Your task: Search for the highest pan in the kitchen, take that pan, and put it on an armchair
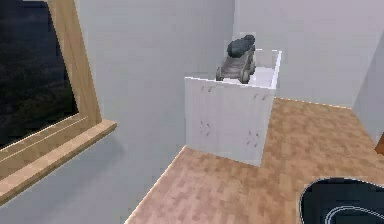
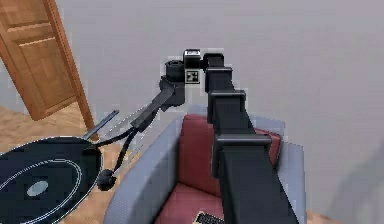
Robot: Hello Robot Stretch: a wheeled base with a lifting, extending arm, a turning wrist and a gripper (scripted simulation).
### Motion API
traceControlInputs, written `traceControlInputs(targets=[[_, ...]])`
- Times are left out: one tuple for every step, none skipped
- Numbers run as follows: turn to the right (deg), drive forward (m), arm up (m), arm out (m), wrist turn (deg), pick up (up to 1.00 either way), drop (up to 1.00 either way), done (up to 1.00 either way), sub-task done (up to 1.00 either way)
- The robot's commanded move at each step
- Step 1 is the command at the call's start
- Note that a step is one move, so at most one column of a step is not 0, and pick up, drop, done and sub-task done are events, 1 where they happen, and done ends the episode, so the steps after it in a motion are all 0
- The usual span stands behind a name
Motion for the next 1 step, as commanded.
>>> traceControlInputs(targets=[[0.0,0.0,0.0,0.0,45.0,0.0,0.0,0.0,0.0]])
